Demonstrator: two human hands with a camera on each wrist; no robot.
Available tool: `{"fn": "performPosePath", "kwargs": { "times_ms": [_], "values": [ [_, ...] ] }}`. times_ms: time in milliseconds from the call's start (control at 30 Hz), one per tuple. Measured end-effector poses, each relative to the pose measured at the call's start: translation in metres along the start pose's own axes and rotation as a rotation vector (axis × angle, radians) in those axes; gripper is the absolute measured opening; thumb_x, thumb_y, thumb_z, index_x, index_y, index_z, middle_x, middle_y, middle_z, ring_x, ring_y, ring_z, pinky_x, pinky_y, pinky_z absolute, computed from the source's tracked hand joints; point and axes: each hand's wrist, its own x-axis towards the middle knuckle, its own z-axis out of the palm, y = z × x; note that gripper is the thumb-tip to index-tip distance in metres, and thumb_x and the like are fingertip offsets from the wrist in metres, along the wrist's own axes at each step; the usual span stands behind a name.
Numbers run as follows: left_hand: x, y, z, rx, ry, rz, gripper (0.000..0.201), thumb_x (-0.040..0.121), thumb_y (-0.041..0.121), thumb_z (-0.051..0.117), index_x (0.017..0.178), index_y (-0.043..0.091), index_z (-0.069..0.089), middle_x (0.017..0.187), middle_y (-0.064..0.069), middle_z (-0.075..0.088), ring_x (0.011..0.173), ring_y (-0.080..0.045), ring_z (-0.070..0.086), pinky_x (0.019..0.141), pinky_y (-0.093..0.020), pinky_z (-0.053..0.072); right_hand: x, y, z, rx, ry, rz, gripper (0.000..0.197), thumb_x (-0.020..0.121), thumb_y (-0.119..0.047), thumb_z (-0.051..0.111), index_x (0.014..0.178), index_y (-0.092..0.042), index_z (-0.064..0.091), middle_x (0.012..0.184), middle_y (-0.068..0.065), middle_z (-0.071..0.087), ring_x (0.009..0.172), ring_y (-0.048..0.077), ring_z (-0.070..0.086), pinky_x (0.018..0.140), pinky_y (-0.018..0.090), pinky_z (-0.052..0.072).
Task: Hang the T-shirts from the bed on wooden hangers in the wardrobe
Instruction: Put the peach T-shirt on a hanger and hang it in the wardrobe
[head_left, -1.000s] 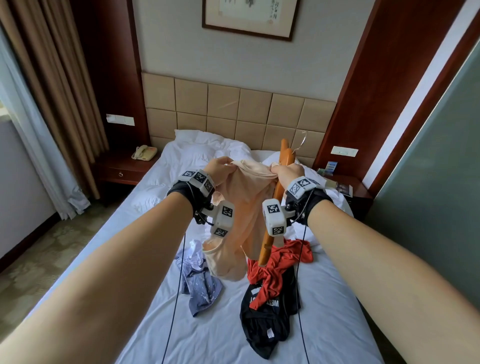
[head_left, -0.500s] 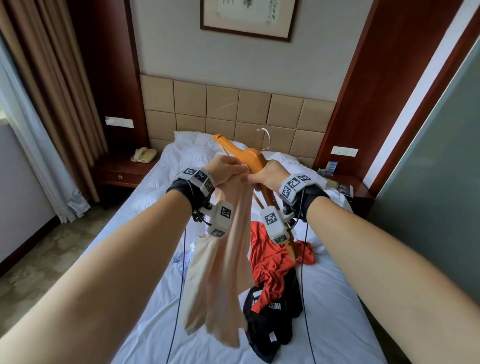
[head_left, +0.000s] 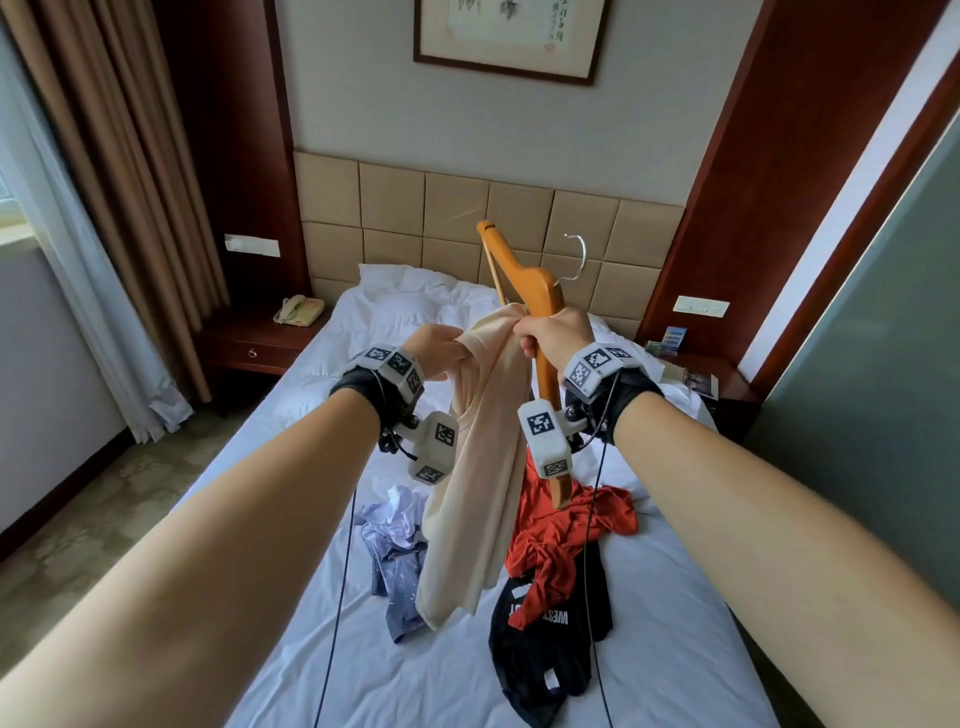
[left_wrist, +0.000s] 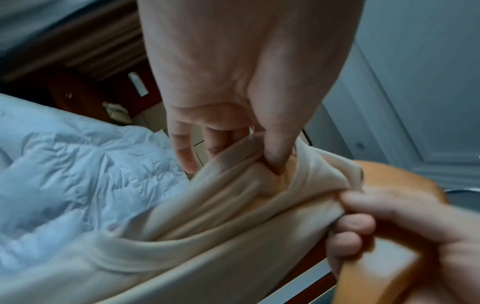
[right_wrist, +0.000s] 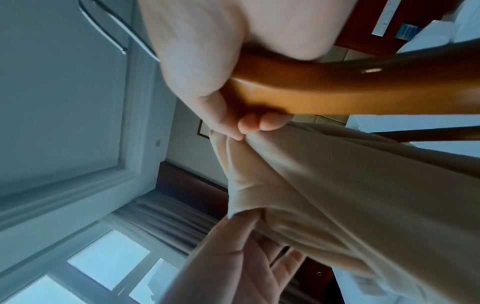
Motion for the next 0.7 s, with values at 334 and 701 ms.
{"fn": "performPosePath", "kwargs": {
  "times_ms": [334,701],
  "values": [
    [-0.003,0.033,0.007,0.174,-0.001,0.216,0.015,0.097,0.017,0.057,0.089,0.011,0.068,0.066,0.004,0.054,0.061,-0.007,0.047,0.046,-0.006,0.035,-0.010,-0.009,-0.006,-0.243,-0.183,-0.107,0.029,0.084,-0.028,0.079,0.071,-0.002,0.072,0.061,-0.001,0.070,0.054,0.005,0.063,0.062,0.013,0.049],
    [-0.011,0.005,0.021,0.259,-0.025,0.020,0.042,0.080,0.023,0.081,0.116,0.010,0.066,0.110,-0.005,0.065,0.095,-0.020,0.061,0.081,-0.029,0.047,-0.002,0.008,-0.005,-0.134,0.127,-0.032,0.019,0.078,-0.020,0.071,0.066,-0.005,0.068,0.058,0.003,0.066,0.052,0.017,0.063,0.061,0.028,0.054]
  ]
}}
